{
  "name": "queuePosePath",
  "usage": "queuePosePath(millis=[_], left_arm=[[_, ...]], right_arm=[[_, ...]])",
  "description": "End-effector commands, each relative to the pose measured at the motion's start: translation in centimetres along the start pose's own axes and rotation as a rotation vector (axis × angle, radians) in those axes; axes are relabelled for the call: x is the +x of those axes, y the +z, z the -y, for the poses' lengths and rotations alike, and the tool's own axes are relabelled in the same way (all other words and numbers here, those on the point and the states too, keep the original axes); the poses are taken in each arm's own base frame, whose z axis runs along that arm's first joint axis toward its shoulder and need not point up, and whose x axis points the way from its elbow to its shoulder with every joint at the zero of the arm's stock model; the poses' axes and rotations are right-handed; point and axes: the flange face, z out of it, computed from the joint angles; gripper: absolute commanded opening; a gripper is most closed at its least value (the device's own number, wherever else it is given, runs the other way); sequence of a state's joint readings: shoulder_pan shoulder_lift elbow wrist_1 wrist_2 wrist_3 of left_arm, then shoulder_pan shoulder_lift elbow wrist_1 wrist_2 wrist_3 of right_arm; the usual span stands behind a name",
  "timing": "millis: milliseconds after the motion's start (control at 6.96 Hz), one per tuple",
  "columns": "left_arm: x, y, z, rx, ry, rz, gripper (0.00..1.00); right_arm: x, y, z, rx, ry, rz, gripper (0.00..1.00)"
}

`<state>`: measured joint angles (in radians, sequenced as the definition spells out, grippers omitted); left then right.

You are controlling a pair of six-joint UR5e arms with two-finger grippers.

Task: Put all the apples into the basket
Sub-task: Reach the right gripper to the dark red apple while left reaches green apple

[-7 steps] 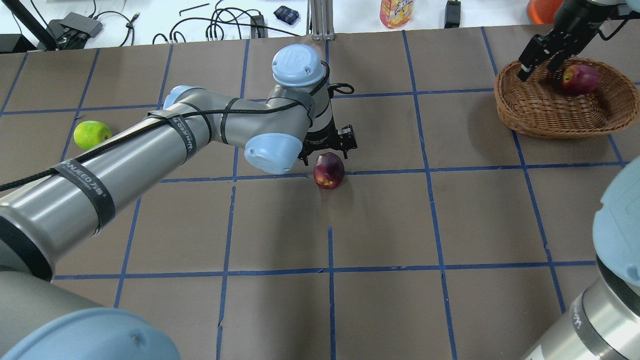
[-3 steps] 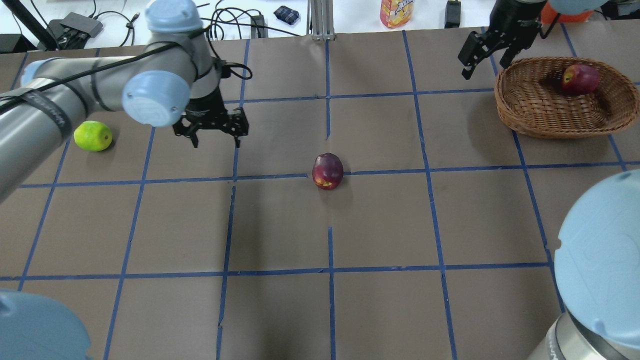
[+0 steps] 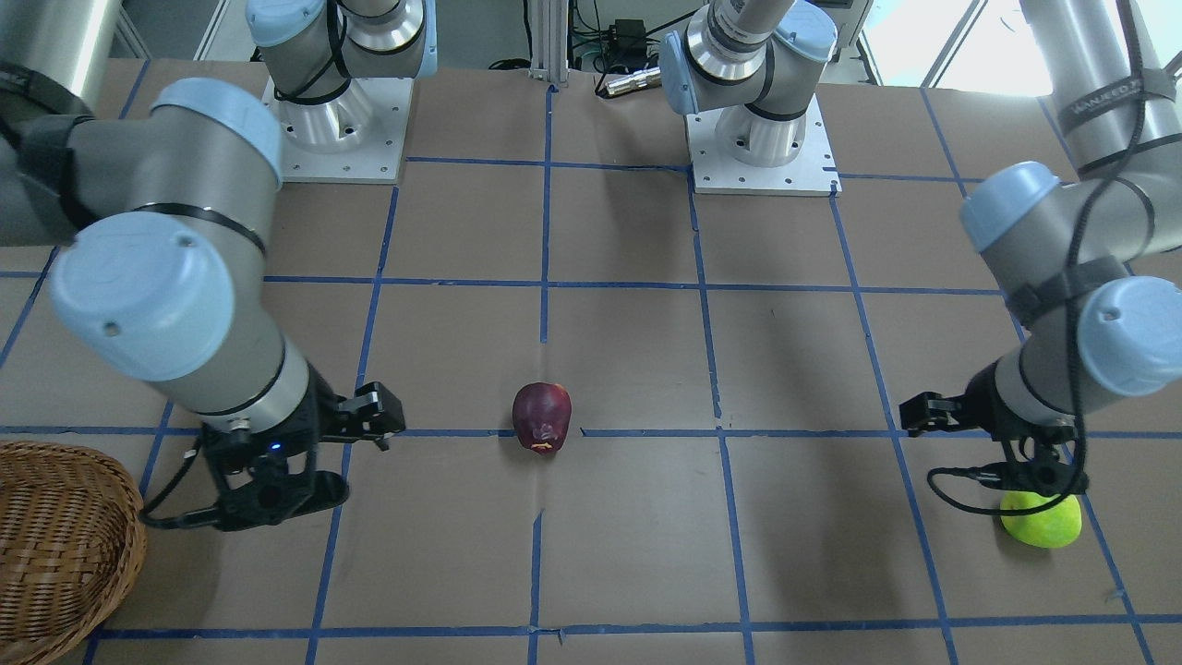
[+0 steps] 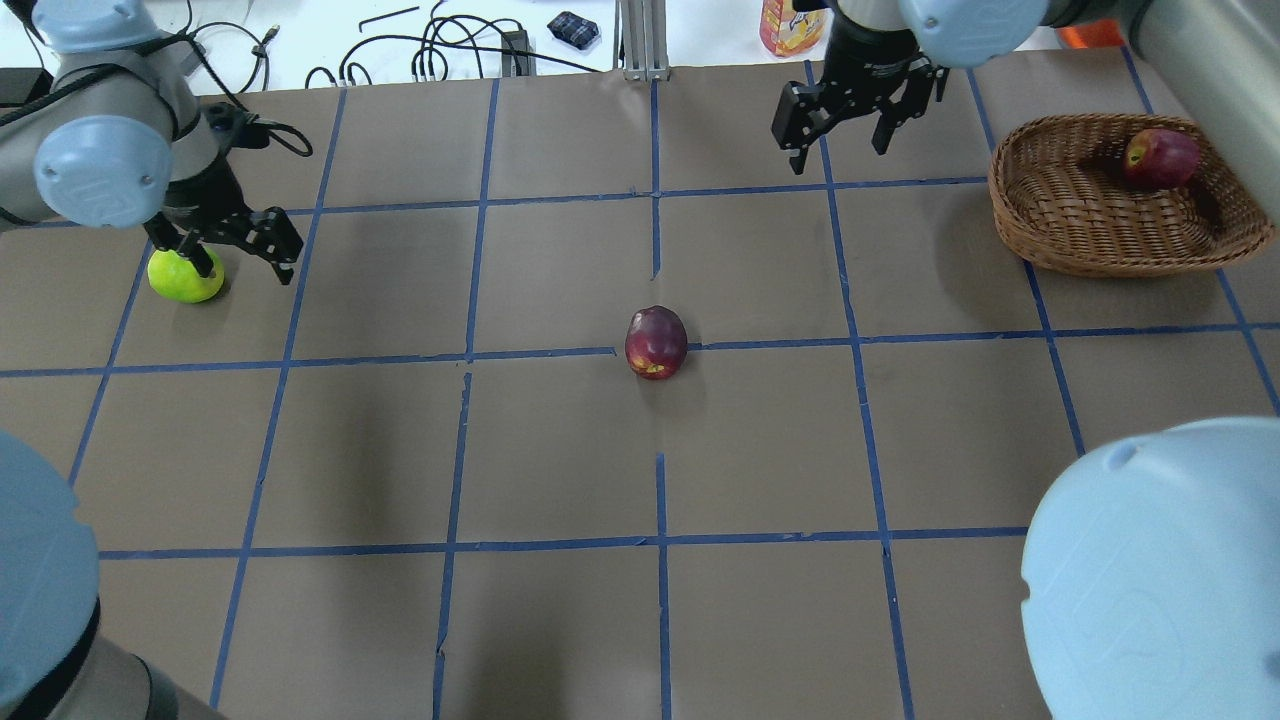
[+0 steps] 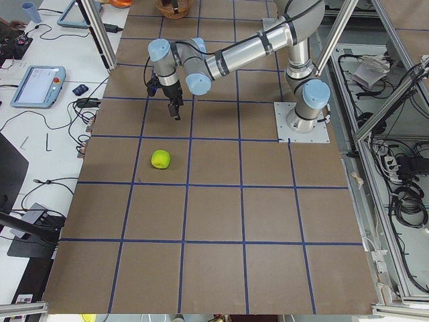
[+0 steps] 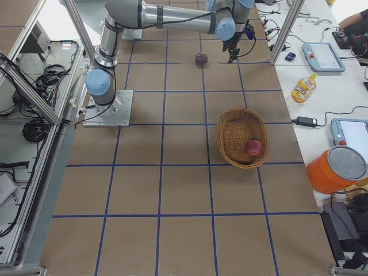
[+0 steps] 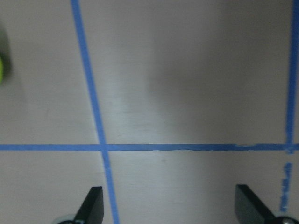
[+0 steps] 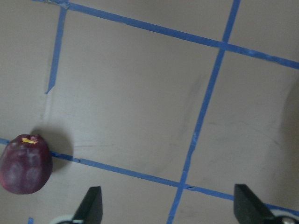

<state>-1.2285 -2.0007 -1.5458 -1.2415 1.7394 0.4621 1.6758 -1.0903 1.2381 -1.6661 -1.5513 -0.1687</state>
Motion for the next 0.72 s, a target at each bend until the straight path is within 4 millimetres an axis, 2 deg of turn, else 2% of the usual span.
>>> queuePosePath(millis=[0, 144, 431, 575], left_arm=[[-10.1, 4.9, -0.1, -0.003, 0.033, -0.036, 1.00], [-11.7, 6.5, 0.2, 0.004, 0.036, -0.044, 1.00], [-12.6, 8.8, 1.7, 0.050, 0.066, -0.038, 1.00], [-12.9, 9.4, 2.0, 0.058, 0.063, -0.034, 1.00]], right_arm=[[-8.3, 3.9, 0.9, -0.033, 0.056, -0.008, 1.00], [-11.7, 5.6, 1.1, -0.030, 0.213, -0.013, 1.00], [-16.9, 9.0, 0.6, -0.067, 0.205, -0.023, 1.00], [-17.4, 11.5, 0.1, -0.113, 0.233, -0.021, 1.00]])
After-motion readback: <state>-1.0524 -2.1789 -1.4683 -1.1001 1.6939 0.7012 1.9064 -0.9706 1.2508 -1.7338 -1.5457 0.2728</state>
